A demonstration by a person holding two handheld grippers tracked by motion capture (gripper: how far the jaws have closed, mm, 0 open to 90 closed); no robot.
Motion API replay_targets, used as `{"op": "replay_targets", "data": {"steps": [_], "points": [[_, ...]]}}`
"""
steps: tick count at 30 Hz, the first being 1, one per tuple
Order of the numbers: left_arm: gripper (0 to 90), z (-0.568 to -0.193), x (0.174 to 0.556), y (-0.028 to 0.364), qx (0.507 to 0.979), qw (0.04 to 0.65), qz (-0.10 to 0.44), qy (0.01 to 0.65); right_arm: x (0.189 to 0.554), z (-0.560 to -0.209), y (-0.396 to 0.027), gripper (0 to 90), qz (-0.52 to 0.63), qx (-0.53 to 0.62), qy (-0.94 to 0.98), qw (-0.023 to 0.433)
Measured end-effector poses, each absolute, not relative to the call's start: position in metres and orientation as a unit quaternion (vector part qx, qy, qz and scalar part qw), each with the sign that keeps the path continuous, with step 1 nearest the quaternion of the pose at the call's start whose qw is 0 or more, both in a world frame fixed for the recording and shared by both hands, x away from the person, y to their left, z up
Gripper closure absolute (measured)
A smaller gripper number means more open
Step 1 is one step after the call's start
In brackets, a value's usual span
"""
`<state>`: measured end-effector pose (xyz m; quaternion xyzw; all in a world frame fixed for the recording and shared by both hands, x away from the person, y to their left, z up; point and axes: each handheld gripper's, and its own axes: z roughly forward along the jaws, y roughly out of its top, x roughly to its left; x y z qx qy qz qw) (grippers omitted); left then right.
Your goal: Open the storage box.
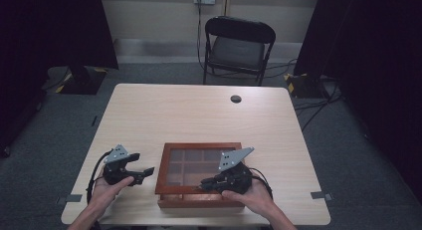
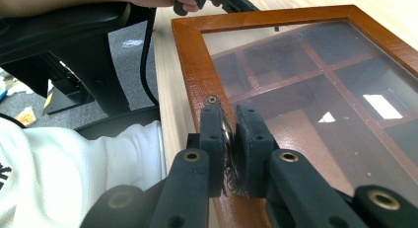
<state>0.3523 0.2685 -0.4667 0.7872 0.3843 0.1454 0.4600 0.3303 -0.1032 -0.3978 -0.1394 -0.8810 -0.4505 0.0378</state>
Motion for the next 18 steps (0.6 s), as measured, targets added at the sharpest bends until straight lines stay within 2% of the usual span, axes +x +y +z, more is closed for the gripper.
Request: {"op": "replay_targets", "data": {"steps": [2, 6, 7, 18], "points": [[15.7, -0.466, 0.351, 0.267, 0.795, 0.451, 0.157, 0.374, 0.331, -0.396, -0.103, 83.1, -0.450, -0.140, -0.881, 0.037], [15.7, -0.465, 0.349, 0.263, 0.800, 0.457, 0.150, 0.358, 0.331, -0.393, -0.103, 83.2, -0.451, -0.139, -0.881, 0.032], [15.7, -0.465, 0.350, 0.263, 0.795, 0.472, 0.131, 0.357, 0.331, -0.394, -0.103, 83.1, -0.451, -0.139, -0.881, 0.033], [15.7, -0.465, 0.347, 0.252, 0.810, 0.474, 0.129, 0.321, 0.331, -0.394, -0.103, 83.1, -0.449, -0.143, -0.881, 0.036]]}}
